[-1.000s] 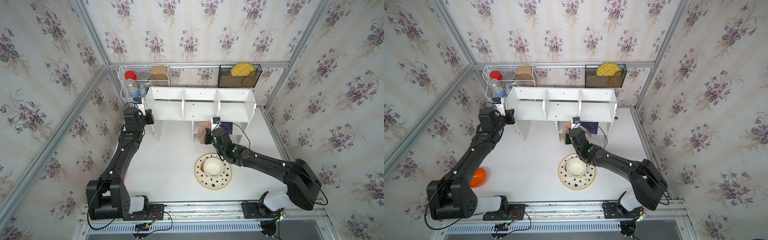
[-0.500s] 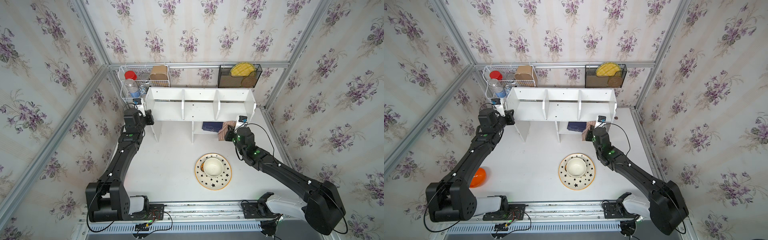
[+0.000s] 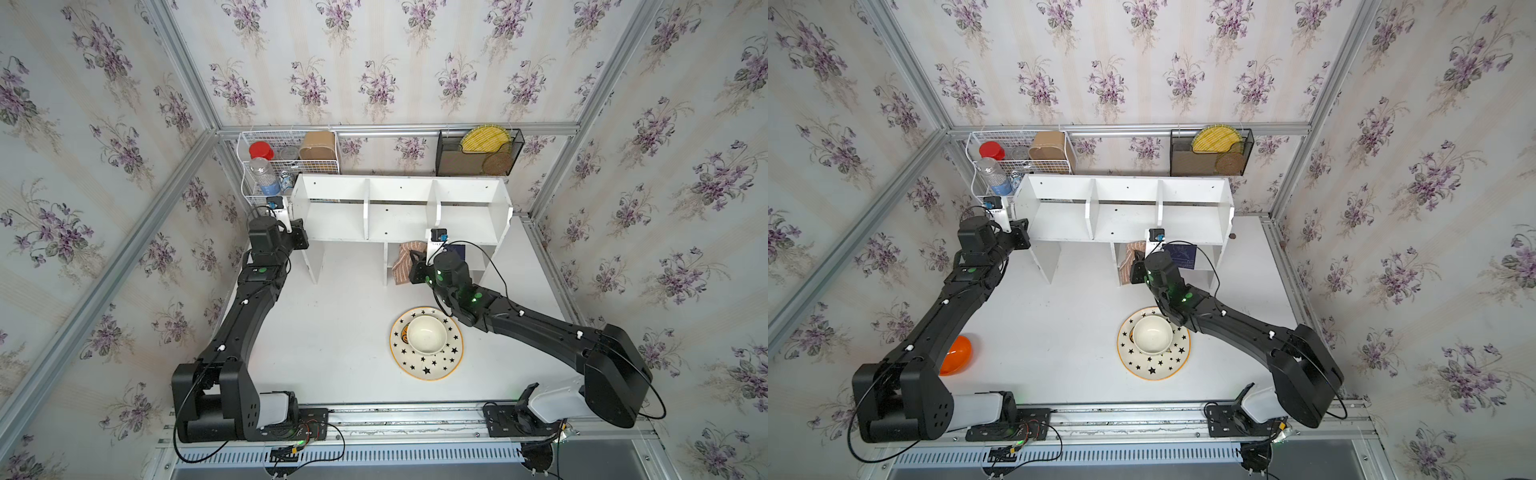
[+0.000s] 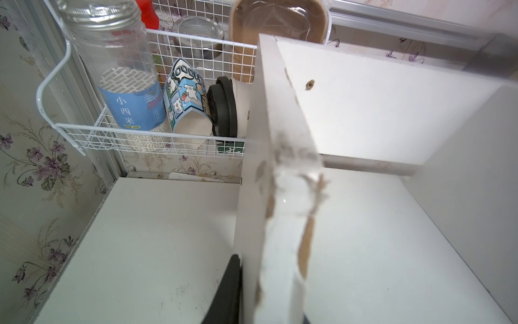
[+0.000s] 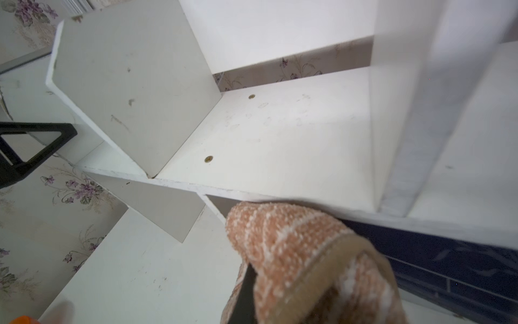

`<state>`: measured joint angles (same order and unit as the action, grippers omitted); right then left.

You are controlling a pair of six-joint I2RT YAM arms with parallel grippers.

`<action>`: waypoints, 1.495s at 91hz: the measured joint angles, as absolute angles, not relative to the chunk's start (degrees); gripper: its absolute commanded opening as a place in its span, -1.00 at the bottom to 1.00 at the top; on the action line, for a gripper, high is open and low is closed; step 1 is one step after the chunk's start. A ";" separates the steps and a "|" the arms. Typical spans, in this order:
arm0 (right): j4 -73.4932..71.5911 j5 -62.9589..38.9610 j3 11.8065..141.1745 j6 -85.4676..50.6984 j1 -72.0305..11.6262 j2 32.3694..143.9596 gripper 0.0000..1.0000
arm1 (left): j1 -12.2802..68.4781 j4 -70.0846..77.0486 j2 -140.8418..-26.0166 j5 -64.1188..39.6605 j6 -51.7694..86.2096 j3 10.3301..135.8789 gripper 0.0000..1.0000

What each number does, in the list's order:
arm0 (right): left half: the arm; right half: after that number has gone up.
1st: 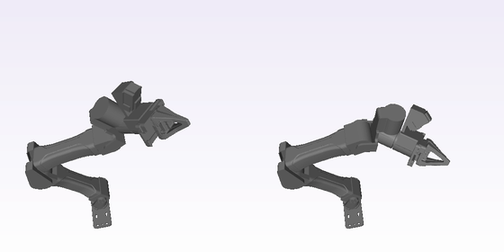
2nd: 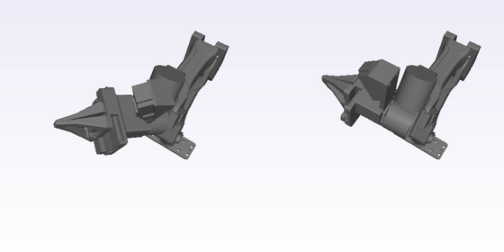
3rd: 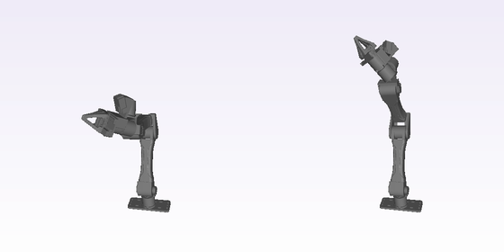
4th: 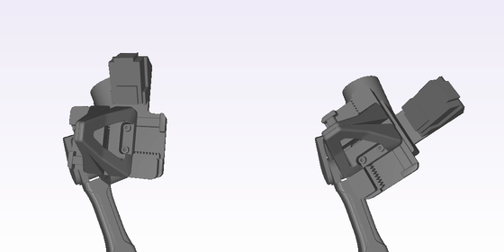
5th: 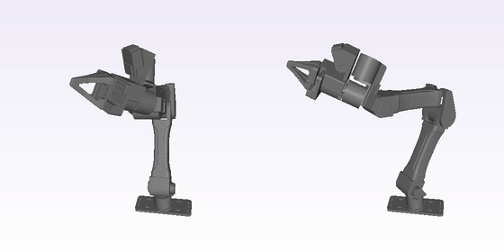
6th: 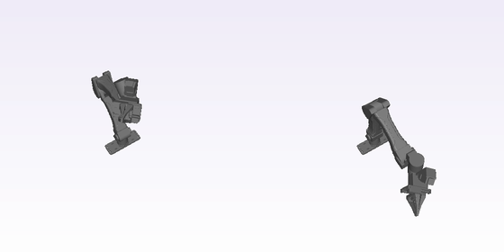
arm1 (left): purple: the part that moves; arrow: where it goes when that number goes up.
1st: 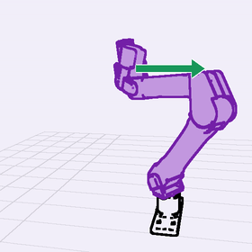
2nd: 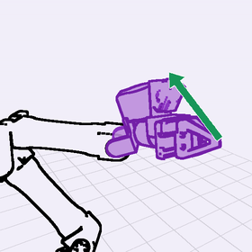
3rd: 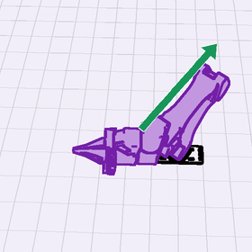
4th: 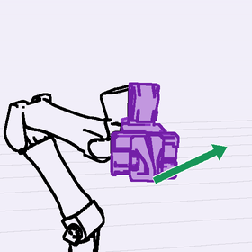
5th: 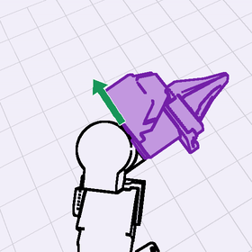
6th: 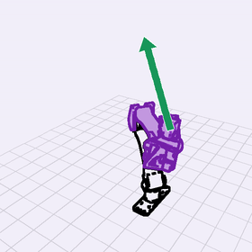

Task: Wipe the bookshelf clean with a cloth
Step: Wipe the dust from the shelf.

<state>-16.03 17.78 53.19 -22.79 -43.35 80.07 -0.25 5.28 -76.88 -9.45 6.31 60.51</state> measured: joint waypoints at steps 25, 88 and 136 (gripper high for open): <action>-11.09 18.09 44.18 -22.61 -27.03 62.48 -1.00 | -0.23 4.99 -76.99 -9.43 6.35 60.71 -1.00; -12.12 7.07 29.61 -27.20 -18.24 66.83 -1.00 | -0.14 5.56 -77.47 -9.39 6.70 60.82 -1.00; -15.27 8.16 38.30 -28.45 -24.77 75.83 -1.00 | -0.14 5.58 -77.95 -9.41 6.68 61.23 -1.00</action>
<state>-15.27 8.16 38.30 -28.45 -24.77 75.83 -0.14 5.58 -77.95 -9.41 6.68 61.23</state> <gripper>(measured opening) 0.080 0.182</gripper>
